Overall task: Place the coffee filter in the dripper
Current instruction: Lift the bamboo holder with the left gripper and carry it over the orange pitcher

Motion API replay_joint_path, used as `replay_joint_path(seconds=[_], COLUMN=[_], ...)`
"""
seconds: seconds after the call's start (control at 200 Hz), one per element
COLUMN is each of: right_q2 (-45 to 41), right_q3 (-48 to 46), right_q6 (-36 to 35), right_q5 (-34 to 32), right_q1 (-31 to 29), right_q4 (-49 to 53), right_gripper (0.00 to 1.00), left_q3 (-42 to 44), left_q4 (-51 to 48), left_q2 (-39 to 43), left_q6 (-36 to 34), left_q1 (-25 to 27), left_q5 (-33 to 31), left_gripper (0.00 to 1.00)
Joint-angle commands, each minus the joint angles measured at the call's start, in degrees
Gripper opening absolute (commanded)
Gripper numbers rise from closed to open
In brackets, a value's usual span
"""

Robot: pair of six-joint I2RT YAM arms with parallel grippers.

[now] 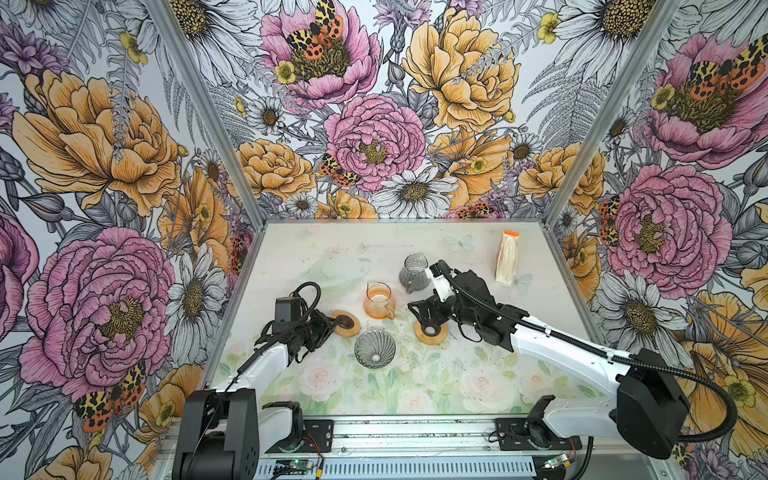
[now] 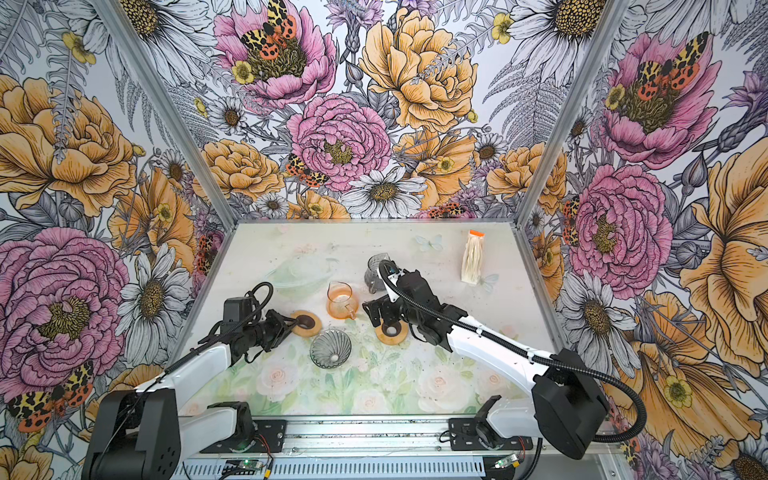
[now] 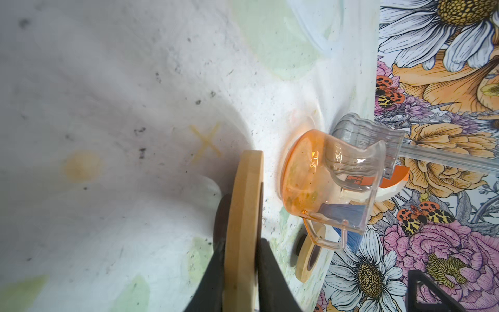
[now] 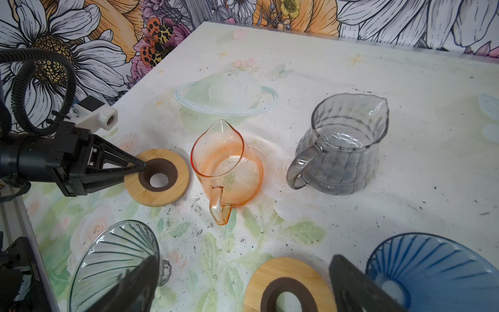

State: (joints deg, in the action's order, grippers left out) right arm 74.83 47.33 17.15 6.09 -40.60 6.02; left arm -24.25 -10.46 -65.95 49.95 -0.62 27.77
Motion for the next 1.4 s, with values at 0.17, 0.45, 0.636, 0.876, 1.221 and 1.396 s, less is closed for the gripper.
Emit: replay_joint_path(seconds=[0.17, 0.45, 0.636, 0.876, 1.221, 1.396], right_q2=[0.42, 0.71, 0.84, 0.59, -1.25, -0.88], right_q3=[0.74, 1.26, 1.8, 2.2, 1.88, 2.27], right_q6=[0.45, 0.3, 0.02, 0.05, 0.11, 0.13], right_q5=[-0.23, -0.37, -0.22, -0.55, -2.3, -2.87], right_q1=[-0.53, -0.51, -0.53, -0.51, -0.62, -1.21], right_q4=[-1.71, -1.71, -1.72, -1.72, -1.78, -1.8], right_gripper=[0.99, 1.0, 1.0, 0.99, 0.99, 1.0], left_q3=[-4.1, -6.6, -8.75, -11.18, -13.83, -15.09], left_q4=[-1.85, -1.07, 1.76, 10.36, 19.79, 22.91], left_q2=[0.05, 0.49, -0.93, -3.96, -7.61, -10.38], left_q6=[-2.53, -3.46, -3.89, -1.56, 1.17, 1.54], left_q1=[-1.81, -4.01, -5.12, -6.37, -6.65, -5.29], left_q5=[-0.76, 0.95, 3.83, 7.48, 13.86, 18.96], left_gripper=[0.14, 0.08, 0.03, 0.01, 0.0, 0.0])
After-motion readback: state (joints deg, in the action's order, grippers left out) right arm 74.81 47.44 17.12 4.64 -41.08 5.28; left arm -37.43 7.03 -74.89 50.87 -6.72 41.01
